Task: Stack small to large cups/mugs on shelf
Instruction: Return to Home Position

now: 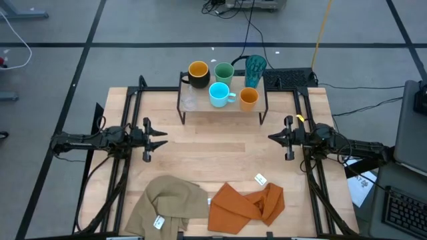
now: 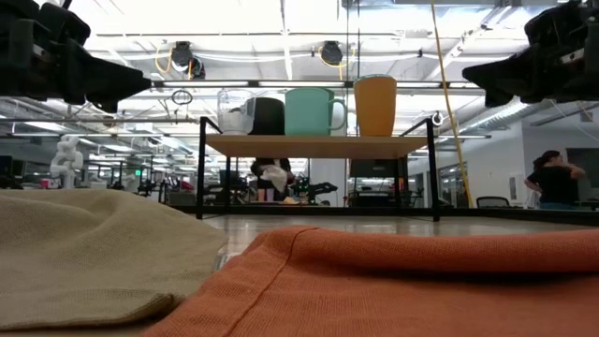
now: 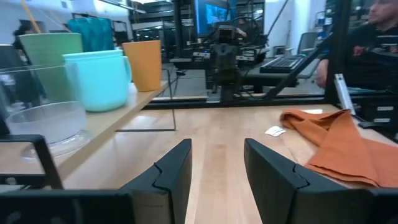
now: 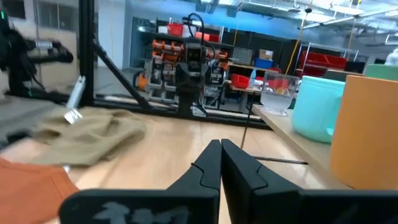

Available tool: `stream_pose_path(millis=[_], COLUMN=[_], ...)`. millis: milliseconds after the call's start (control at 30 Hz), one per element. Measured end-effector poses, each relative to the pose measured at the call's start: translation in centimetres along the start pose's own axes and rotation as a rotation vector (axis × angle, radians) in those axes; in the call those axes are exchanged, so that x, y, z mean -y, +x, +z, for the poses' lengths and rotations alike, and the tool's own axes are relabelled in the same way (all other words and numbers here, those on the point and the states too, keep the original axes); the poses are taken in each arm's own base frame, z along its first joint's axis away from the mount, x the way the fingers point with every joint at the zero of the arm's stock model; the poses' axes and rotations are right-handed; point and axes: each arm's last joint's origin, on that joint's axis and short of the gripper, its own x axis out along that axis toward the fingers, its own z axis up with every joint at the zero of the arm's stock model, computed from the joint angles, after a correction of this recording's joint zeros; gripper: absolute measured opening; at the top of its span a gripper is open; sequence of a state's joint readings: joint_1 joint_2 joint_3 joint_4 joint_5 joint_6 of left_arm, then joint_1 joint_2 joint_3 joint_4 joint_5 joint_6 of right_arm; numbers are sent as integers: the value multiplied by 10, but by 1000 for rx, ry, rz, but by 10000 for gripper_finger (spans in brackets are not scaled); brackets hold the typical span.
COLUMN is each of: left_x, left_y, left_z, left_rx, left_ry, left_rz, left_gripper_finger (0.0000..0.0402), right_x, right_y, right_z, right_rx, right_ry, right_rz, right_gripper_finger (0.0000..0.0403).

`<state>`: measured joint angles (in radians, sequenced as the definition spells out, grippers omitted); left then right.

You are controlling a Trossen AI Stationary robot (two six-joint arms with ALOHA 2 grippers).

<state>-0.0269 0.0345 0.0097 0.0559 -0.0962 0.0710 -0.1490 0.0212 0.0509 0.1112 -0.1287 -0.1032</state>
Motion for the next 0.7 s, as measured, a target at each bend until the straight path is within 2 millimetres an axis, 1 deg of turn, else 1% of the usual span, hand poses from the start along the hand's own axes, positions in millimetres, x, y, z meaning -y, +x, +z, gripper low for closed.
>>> stream_pose_path(millis=[133,533,700], left_x=[0,0,-1], left_y=[0,0,0], left_z=[0,0,0], left_rx=[-1,0,-1], left_ry=[-4,18,-5], left_rz=[13,16,17], left_gripper_finger=[145,145,145], right_x=[0,0,0], right_y=[0,0,0], right_z=[-1,-1,-1], right_rx=[-10,-11,-11], right_ry=[-61,-64,-64], right_rz=[1,1,1], right_gripper_finger=[0,0,0])
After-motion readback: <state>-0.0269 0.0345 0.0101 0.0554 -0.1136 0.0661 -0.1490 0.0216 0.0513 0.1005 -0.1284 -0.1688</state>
